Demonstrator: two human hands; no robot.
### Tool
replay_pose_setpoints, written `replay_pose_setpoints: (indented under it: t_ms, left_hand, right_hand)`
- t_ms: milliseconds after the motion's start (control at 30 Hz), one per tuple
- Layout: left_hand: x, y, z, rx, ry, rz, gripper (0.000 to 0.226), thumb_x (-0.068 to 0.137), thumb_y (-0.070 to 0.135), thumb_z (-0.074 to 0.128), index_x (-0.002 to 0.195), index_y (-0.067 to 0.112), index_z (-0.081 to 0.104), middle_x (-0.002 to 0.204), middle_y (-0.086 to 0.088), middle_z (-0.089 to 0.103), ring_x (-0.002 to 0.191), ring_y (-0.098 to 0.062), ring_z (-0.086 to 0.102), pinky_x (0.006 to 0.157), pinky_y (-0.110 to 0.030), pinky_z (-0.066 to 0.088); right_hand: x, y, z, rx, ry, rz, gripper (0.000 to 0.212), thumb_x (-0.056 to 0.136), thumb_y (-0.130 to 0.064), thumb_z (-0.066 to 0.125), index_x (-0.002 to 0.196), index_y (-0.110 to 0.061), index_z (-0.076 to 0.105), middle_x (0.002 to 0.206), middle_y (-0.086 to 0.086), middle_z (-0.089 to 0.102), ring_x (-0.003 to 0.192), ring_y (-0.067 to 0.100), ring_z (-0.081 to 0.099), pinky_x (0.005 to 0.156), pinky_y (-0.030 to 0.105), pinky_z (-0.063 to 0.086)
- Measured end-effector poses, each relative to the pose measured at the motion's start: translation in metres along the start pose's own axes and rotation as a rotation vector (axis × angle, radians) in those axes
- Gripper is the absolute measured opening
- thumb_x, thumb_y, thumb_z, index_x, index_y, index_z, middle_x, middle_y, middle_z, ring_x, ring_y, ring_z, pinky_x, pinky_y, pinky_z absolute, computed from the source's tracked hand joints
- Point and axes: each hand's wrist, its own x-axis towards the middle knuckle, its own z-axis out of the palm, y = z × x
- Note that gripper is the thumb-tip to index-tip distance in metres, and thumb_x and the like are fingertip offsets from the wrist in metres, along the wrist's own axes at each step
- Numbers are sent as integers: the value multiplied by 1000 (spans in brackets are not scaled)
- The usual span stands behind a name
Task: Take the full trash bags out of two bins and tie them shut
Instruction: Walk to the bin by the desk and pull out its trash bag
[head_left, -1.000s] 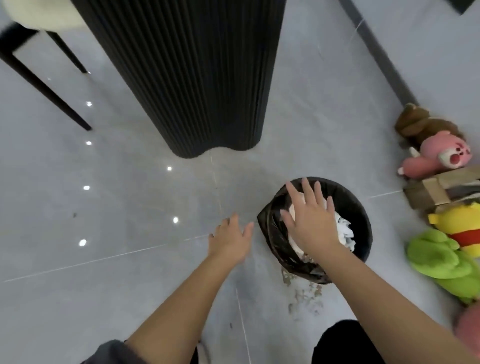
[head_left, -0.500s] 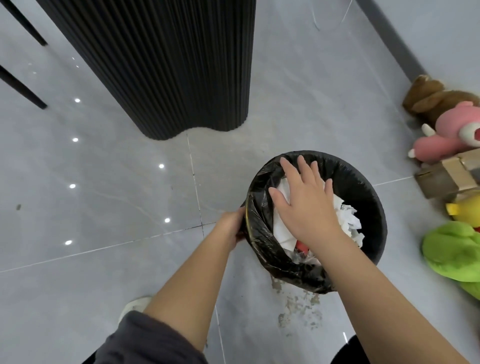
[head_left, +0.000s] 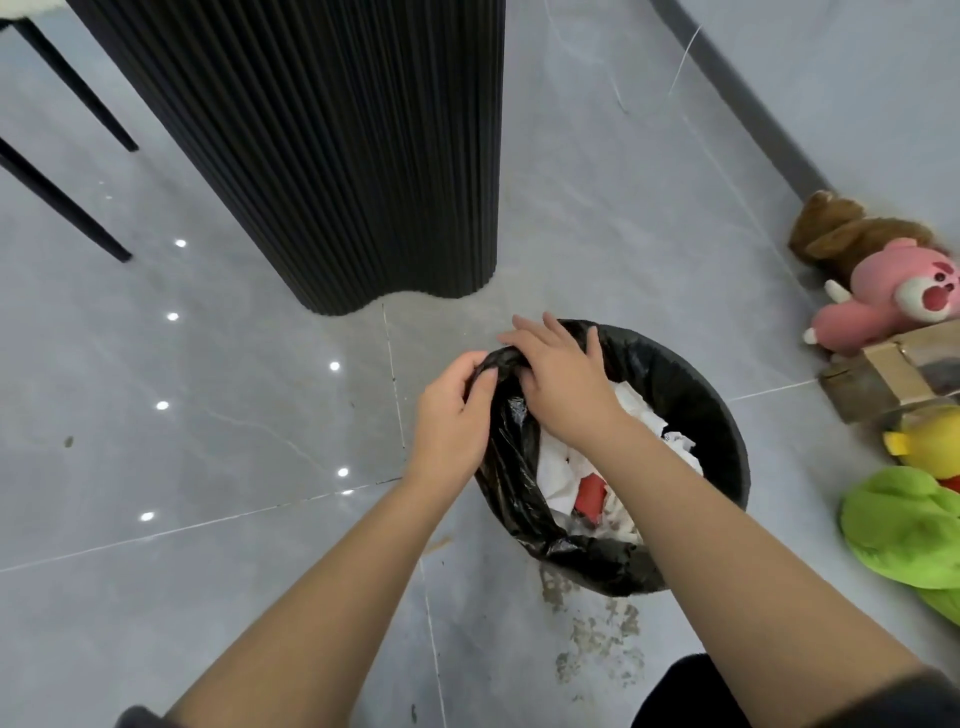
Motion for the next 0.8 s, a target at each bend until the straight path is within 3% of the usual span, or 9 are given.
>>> replay_pose_setpoints:
  t_ms: [100,167,300,400,500,600,700,733,800]
  left_hand:
    - [-1,12,-5,56,37,45,28,95,9,48,83,32,60,77,13,63,71,6,56,66,-10,44]
    - [5,16,-11,91,99,34,24,95,10,47,83,26,60,74,13,61,68,7,54,64,-8,42]
    - [19,14,-26,139,160,-28,19,95,15,47,81,17,60,70,8,57,64,-1,50,61,-14,42]
    - [17,11,-31,262,120,-58,30,96,23,48,70,8,53,62,0,47,57,-8,41,56,-26,34]
    - [8,9,-39,446,-41,-20,36,87,41,59,67,13,49,54,2,46,52,-12,40,50,-29,30]
    - [-1,4,-48,839,-250,18,43,74,57,67,77,18,48,60,3,54,58,-14,50,51,-31,36]
    - [0,-3,-58,1069,-249,-80,18,83,34,64,82,23,51,74,0,57,73,-24,58,56,-30,38]
    - [1,-3,-63,1035,-187,-167,8,84,23,60,81,24,53,78,-2,59,77,-26,58,58,-29,40]
    - [7,-4,-72,909,-47,-297,15,86,12,52,76,22,56,80,-7,59,79,-29,56,61,-30,39]
  right_hand:
    - [14,3,-6,-13,43,-5,22,87,-10,48,104,-16,61,114,1,62,121,24,49,114,51,10]
    - [18,6,-13,-40,110,16,16,84,-11,51,96,-14,61,96,2,64,99,25,57,112,44,17]
    - [14,23,-28,-122,300,69,16,81,-10,54,94,-16,61,90,1,64,86,25,58,91,35,28]
    - [2,41,-39,-115,283,209,21,80,-6,53,97,-16,60,83,4,61,78,30,56,75,34,31]
    - [-13,62,-47,-91,235,370,29,77,-2,50,100,-17,59,85,10,64,73,31,49,62,33,35]
    - [-31,83,-51,-93,224,474,29,77,-2,47,98,-18,59,86,11,63,79,35,54,63,33,36]
    - [-47,101,-59,-65,232,614,29,77,-2,45,94,-20,59,84,10,58,79,34,52,64,33,37]
    - [-51,106,-61,-21,253,652,27,77,-3,46,92,-21,59,84,9,57,77,33,50,64,33,37]
    - [-54,111,-63,89,290,668,26,76,-2,45,87,-21,58,81,9,57,77,32,49,64,32,36]
